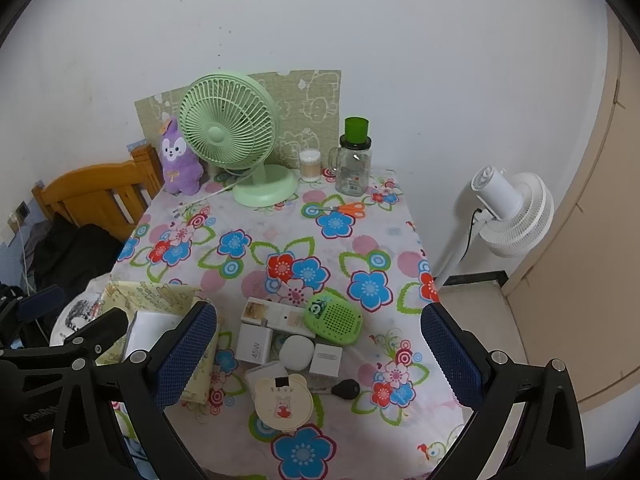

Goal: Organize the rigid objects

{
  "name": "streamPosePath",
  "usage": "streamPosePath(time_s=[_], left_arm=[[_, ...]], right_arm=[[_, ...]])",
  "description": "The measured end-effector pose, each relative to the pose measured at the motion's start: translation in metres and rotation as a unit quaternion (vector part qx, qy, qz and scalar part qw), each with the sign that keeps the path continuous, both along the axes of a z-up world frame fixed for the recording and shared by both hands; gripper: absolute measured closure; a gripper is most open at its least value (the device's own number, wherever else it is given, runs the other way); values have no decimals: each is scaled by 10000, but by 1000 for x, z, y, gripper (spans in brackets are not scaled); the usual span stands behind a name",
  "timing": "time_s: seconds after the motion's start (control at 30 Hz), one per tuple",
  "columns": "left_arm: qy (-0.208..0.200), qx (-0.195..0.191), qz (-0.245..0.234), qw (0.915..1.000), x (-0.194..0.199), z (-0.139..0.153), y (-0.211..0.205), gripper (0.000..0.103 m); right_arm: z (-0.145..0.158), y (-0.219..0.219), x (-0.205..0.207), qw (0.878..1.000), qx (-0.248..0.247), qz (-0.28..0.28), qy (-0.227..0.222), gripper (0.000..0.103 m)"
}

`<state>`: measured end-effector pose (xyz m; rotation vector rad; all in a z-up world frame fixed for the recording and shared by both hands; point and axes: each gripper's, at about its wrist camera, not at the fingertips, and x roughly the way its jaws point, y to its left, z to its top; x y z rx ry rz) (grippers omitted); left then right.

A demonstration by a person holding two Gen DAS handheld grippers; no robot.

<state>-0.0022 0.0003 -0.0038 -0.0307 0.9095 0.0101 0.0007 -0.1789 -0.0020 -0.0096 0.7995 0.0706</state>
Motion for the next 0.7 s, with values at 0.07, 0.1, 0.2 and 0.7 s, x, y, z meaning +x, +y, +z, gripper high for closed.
streamPosePath(time_s=[0.07,0.1,0.2,0.7], left_arm=[[-32,-96,-25,9999,-1,1,2,8],[-49,-114,-28,9999,-2,1,2,7],[-70,-25,-40,10000,-3,1,0,7],[-120,43,-56,9999,-2,3,1,7]], right_arm=[[0,0,1,10000,-1,-18,13,0],[0,-2,-1,10000,9,-28,10,0],[-1,-2,0,10000,13,-48,26,0],[0,-2,-1,9999,86,-35,60,0]])
